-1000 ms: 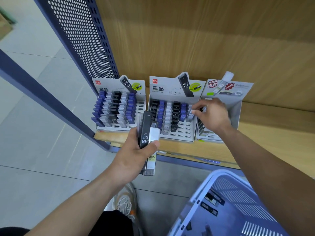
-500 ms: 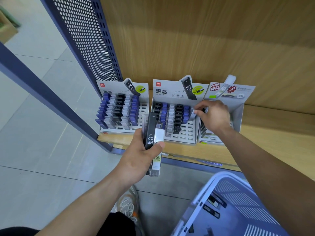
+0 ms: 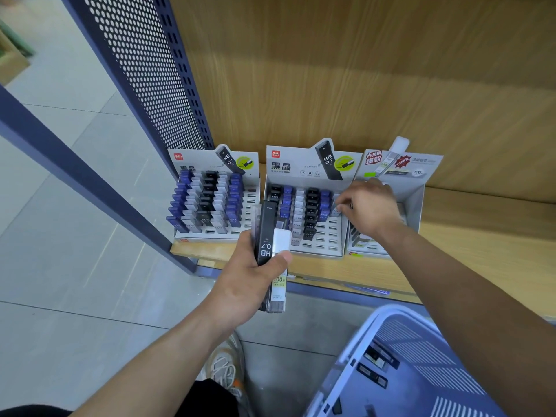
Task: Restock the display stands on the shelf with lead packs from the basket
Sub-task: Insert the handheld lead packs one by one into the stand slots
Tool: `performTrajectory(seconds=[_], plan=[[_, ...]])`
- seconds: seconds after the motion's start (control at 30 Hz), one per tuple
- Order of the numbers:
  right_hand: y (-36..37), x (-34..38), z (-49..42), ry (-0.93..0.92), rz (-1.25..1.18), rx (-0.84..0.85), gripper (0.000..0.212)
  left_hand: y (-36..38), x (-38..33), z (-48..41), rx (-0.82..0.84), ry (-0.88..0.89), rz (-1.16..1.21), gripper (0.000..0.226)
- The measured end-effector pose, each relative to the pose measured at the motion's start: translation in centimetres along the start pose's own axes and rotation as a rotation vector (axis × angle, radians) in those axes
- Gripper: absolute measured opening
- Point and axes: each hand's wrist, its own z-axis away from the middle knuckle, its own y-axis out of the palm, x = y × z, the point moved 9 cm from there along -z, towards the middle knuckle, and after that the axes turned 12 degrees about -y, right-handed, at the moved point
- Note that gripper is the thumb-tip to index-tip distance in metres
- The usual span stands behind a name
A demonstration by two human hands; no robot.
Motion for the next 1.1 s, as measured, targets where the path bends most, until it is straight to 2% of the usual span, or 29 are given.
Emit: performTrajectory(seconds=[0.07,0.13,0.2,0.23,0.3,0.33,0.43,0.53,0.67,0.73,0.8,0.9,1.0,1.1], plan=[[-0.4,0.3,0.3,-0.005,-0.008,0.019,0.016,0.3,0.0,0.0,0.013,-0.015,0.024,0.021],[-2.4,0.9,1.3,0.014,-0.135,-0.087,0.018,0.8,0.1,0.0,0.042,-0.038,0.057,0.020],[-5.3,2.2,3.5,0.059,-0.483,-0.264,0.016,1.4,-0.1,-0.1,0.059,-0.048,0.083,0.020],[-6.2,3.4,4.8,0.086,-0.711,-0.292,0.013,1.6,-0.2,-0.1,0.061,-0.052,0.091,0.020],[-6.6,6.6,7.2,0.128,-1.119,-0.195,0.014,2.3,-0.3,-0.2,0.074,-0.070,0.122,0.022],[-6.5,8.1,8.1,0.131,-1.217,-0.124,0.015,2.7,-0.5,-0.2,0.087,-0.072,0.132,0.023],[-6.3,10.4,9.6,0.127,-1.297,-0.035,0.013,4.0,-1.1,0.2,0.135,-0.034,0.118,0.034],[-6.6,10.0,9.9,0.179,-1.385,-0.065,0.013,5.4,-1.6,0.8,0.191,0.003,0.109,0.029],[-7.2,8.9,10.5,0.181,-1.428,-0.087,0.013,6.5,-1.8,1.3,0.215,0.022,0.111,0.048],[-7.0,8.0,10.9,0.197,-1.447,-0.117,0.014,7.1,-1.8,1.4,0.231,0.008,0.126,0.049],[-6.8,6.9,11.4,0.213,-1.469,-0.144,0.014,7.8,-1.7,1.2,0.246,-0.018,0.142,0.043],[-6.5,4.7,12.4,0.226,-1.480,-0.182,0.013,8.3,-1.8,0.8,0.231,-0.038,0.132,0.020],[-6.6,1.6,14.0,0.282,-1.460,-0.241,0.012,8.4,-1.4,-0.1,0.207,-0.043,0.071,0.020],[-7.0,-3.1,15.8,0.371,-1.340,-0.342,0.008,8.6,-0.3,-0.8,0.193,-0.073,0.028,0.020]])
